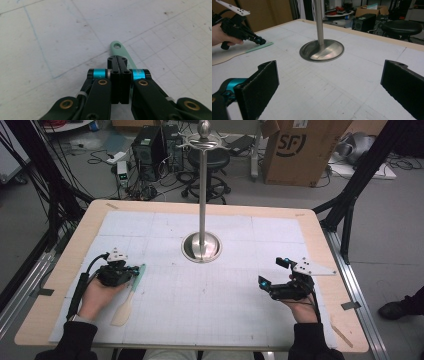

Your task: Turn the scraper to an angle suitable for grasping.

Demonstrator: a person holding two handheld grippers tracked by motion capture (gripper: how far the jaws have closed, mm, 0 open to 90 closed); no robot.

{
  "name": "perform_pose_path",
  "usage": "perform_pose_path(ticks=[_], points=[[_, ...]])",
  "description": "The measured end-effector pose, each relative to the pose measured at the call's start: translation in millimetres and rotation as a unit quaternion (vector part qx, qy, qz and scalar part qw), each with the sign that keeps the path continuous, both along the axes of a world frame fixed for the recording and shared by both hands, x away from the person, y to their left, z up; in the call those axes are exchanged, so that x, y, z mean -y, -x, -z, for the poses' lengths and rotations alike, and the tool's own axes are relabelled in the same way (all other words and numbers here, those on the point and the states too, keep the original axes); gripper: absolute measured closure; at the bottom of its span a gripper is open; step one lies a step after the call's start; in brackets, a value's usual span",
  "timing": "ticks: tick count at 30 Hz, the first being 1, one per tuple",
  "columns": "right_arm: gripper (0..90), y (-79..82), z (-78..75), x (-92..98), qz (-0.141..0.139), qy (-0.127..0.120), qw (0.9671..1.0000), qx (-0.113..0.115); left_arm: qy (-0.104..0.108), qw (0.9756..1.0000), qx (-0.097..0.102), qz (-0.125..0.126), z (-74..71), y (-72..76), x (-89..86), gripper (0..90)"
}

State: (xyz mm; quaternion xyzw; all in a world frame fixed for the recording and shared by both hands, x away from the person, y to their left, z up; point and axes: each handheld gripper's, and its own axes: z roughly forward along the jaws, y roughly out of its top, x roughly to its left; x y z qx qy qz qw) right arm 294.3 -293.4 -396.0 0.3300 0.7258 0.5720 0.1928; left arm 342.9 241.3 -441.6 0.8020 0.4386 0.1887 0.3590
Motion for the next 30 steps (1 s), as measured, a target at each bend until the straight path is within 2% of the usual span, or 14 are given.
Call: perform_pose_path(ticks=[3, 8, 11, 13, 15, 22, 29, 30], points=[[0.7, -0.1, 0.0, 0.4, 0.001, 0.0, 1.0, 0.001, -0.018, 0.9994, 0.008, 0.028, -0.4, 2.7, 11.1, 90.0], [0.7, 0.4, 0.5, 0.4, 0.001, -0.001, 1.0, -0.002, -0.027, 0.9975, 0.007, 0.065, -1.6, 7.7, 24.6, 90.0], [0.7, 0.3, 0.4, 0.8, 0.001, 0.0, 1.0, 0.0, -0.023, 0.997, 0.003, 0.074, -1.8, 9.3, 28.4, 90.0], [0.7, 0.3, 0.5, 0.9, 0.002, 0.0, 1.0, 0.0, -0.028, 0.9966, 0.001, 0.078, -2.5, 11.5, 33.0, 89.9], [0.7, 0.3, 0.5, 1.0, 0.002, 0.0, 1.0, 0.0, -0.019, 0.996, -0.007, 0.087, -2.8, 14.7, 40.8, 90.0], [0.7, 0.8, 0.3, 2.0, 0.002, -0.002, 1.0, 0.001, -0.023, 0.9938, -0.009, 0.109, -3.7, 21.6, 56.0, 90.0], [0.7, 0.8, 0.6, 2.6, 0.002, -0.001, 1.0, 0.0, -0.026, 0.9909, -0.009, 0.132, -3.9, 31.7, 70.6, 90.0], [0.7, 0.6, 0.7, 2.7, 0.003, -0.002, 1.0, 0.002, -0.026, 0.9895, -0.009, 0.142, -4.0, 35.9, 75.3, 90.0]])
